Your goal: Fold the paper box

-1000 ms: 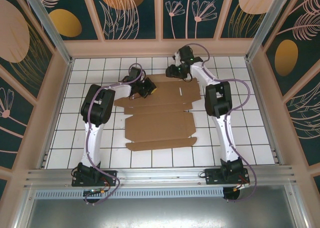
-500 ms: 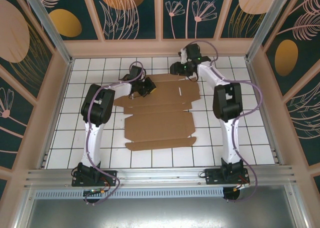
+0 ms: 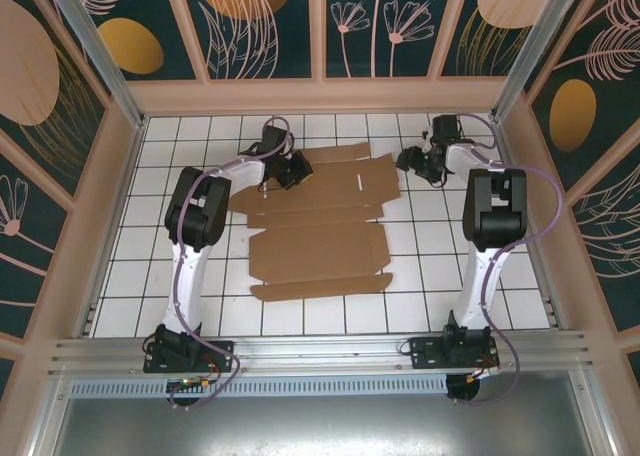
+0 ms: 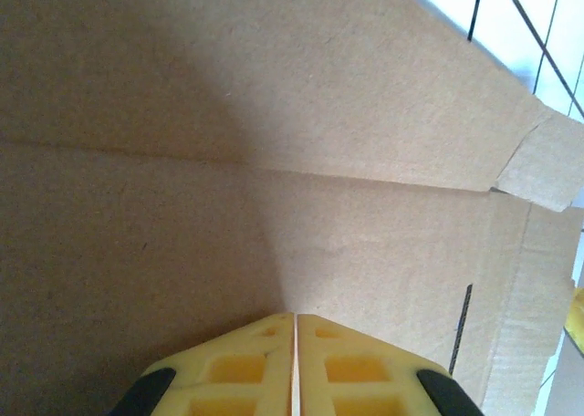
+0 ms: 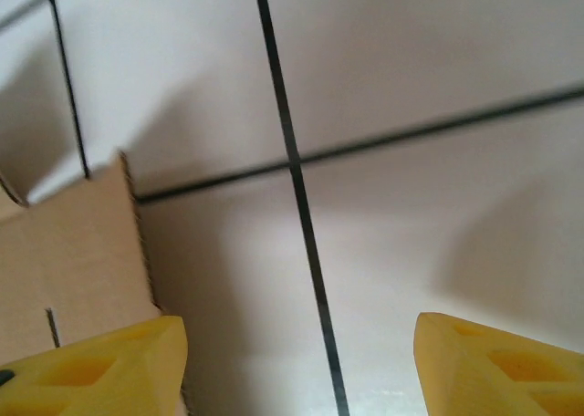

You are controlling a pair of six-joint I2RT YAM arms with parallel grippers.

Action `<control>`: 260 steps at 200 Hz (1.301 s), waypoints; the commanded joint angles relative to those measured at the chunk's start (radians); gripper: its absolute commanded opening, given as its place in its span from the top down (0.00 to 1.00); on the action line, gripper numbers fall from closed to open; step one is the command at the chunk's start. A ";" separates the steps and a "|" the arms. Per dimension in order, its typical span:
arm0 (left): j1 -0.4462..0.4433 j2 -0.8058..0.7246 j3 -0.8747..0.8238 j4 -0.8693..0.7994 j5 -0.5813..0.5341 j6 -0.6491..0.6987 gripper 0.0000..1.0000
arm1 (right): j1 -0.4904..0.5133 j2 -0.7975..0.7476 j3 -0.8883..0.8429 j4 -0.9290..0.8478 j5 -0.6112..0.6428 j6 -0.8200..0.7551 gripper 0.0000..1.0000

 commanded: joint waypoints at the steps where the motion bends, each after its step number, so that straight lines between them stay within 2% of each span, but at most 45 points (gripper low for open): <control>1: -0.003 0.031 0.025 -0.033 -0.002 0.031 0.90 | 0.012 -0.035 -0.032 0.071 -0.218 -0.014 0.34; 16: -0.002 0.034 0.027 -0.032 0.003 0.033 0.90 | 0.000 0.003 -0.022 0.068 -0.353 -0.016 0.35; 58: -0.001 0.036 0.020 -0.018 0.019 0.024 0.90 | 0.013 0.112 0.013 0.051 -0.595 -0.006 0.39; 101: 0.000 0.030 -0.003 0.000 0.026 0.015 0.90 | 0.035 0.122 -0.013 0.054 -0.553 -0.013 0.37; 143: 0.000 0.027 -0.012 0.006 0.028 0.009 0.91 | -0.005 0.012 -0.120 0.170 -0.524 0.051 0.29; 189: 0.003 0.019 -0.019 0.010 0.028 0.010 0.91 | -0.035 0.006 -0.181 0.274 -0.649 0.128 0.24; 221: 0.005 0.014 -0.031 0.014 0.028 0.009 0.91 | -0.042 0.011 -0.192 0.289 -0.605 0.155 0.24; 260: 0.009 0.012 -0.037 0.021 0.034 0.005 0.92 | -0.081 -0.032 -0.254 0.361 -0.598 0.197 0.29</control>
